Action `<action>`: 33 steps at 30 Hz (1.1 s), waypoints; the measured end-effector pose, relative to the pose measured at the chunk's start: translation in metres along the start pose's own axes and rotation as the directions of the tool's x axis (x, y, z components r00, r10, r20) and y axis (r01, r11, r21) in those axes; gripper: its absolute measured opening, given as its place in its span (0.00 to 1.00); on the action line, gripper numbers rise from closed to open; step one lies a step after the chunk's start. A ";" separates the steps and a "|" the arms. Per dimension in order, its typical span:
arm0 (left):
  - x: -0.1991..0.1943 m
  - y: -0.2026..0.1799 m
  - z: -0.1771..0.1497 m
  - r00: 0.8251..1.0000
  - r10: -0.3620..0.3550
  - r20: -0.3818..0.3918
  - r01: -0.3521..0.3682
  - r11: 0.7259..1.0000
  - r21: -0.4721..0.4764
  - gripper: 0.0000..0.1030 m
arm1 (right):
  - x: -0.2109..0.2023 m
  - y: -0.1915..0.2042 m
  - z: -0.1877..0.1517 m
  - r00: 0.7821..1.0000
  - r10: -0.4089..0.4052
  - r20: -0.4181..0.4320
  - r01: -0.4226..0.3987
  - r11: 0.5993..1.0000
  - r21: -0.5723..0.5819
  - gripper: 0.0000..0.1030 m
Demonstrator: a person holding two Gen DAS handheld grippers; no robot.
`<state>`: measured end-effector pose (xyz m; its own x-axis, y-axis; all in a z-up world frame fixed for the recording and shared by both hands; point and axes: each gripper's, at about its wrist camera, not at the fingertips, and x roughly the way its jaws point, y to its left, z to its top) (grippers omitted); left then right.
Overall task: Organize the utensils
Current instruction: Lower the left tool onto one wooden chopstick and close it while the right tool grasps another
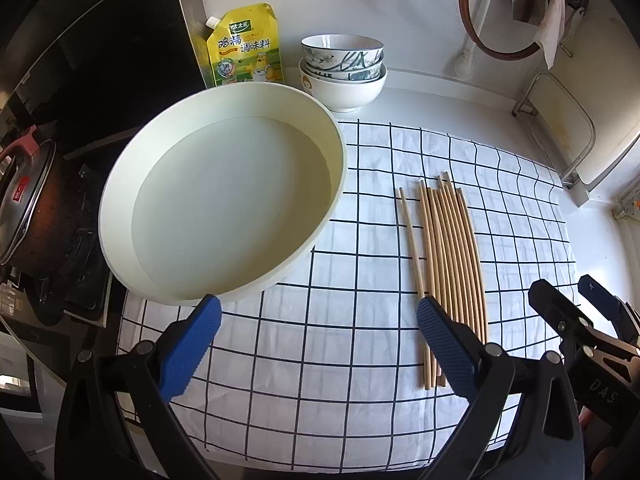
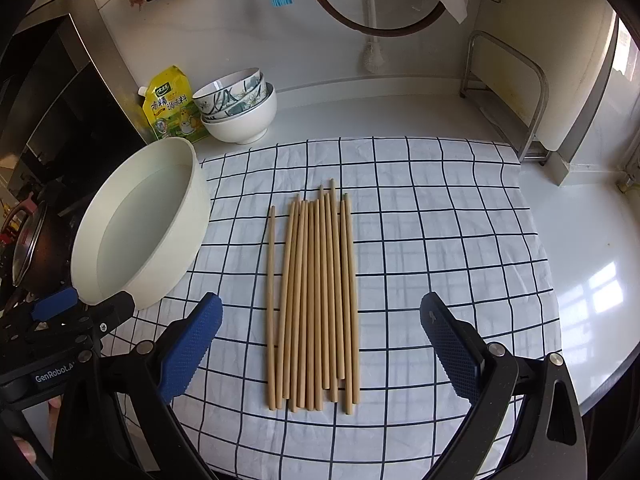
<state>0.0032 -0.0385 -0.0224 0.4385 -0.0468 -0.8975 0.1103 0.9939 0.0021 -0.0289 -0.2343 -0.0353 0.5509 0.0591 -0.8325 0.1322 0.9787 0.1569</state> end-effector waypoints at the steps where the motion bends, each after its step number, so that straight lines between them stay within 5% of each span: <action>1: 0.003 -0.003 -0.001 1.000 -0.003 0.000 0.003 1.000 0.004 0.94 | 0.002 -0.004 0.000 1.000 0.001 0.000 -0.001 1.000 0.000 0.92; 14: 0.056 -0.041 -0.019 0.995 -0.090 -0.044 0.091 0.996 0.004 0.94 | 0.055 -0.052 -0.017 0.998 -0.016 -0.064 0.013 0.999 -0.039 0.92; 33: 0.107 -0.050 -0.018 0.997 -0.052 -0.050 0.052 0.999 -0.007 0.94 | 0.113 -0.051 -0.020 0.986 -0.123 -0.112 0.110 0.988 -0.110 0.92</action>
<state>0.0284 -0.0918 -0.1262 0.3869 -0.0937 -0.9174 0.1271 0.9908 -0.0476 0.0101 -0.2738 -0.1482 0.4343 -0.0398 -0.8999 0.1004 0.9949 0.0044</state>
